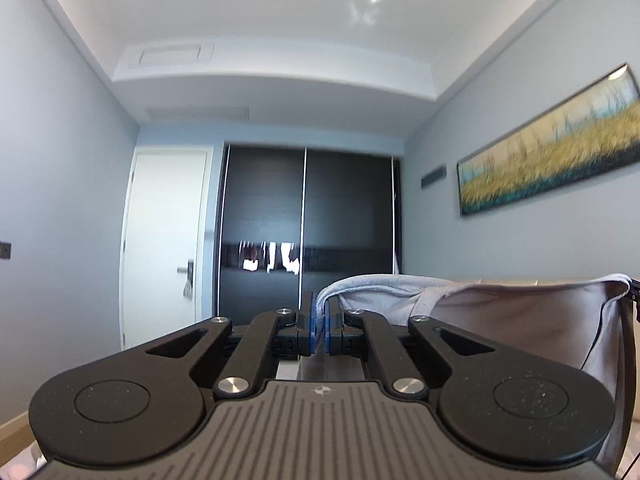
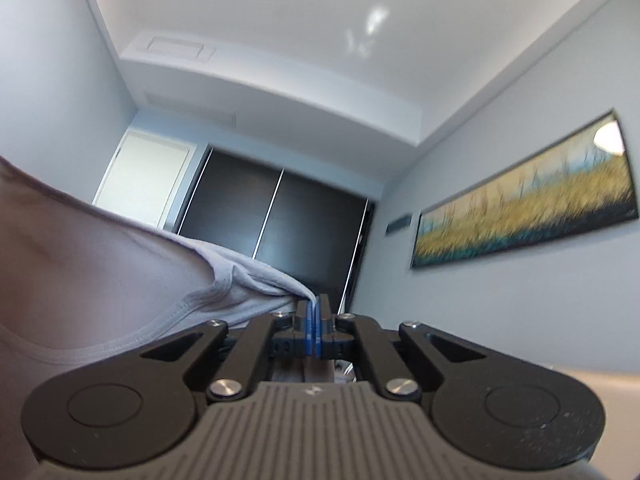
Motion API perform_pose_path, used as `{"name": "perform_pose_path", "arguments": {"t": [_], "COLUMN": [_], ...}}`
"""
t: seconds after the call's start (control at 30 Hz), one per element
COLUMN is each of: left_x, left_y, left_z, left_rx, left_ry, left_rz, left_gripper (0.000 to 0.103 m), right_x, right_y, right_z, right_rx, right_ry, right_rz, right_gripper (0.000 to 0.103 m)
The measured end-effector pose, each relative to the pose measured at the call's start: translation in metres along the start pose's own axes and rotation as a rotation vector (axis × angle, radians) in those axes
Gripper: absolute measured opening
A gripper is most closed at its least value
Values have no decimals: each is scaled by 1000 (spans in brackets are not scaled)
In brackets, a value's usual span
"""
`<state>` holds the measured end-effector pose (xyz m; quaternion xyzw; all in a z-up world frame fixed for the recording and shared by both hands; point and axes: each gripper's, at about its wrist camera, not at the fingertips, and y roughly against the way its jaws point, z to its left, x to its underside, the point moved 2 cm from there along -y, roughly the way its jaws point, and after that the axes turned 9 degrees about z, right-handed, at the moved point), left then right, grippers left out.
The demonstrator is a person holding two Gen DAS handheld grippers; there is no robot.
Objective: Fold clothes
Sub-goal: 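Lift the brown shirt high with both tools to shake it out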
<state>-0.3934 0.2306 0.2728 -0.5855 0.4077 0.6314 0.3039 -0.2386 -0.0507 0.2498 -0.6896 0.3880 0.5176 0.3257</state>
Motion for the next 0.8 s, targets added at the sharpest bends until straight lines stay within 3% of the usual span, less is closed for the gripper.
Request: {"name": "perform_pose_path", "arguments": {"t": [0.07, 0.33, 0.47, 0.8], "left_x": [5, 110, 154, 241], "left_y": [-7, -162, -224, -335], "left_z": [2, 30, 40, 60], "left_rx": [-3, -77, -95, -145], "left_ry": [4, 26, 30, 15], "left_rz": [36, 489, 598, 815], "left_gripper": [2, 2, 2, 2], "right_x": [22, 136, 180, 271], "right_y": [-29, -142, -195, -327], "right_z": [9, 74, 99, 155], "right_rx": [-28, -115, -131, -123], "right_ry": [-11, 61, 103, 129], "right_rz": [88, 446, 572, 805], "right_gripper": [2, 2, 2, 2]}}
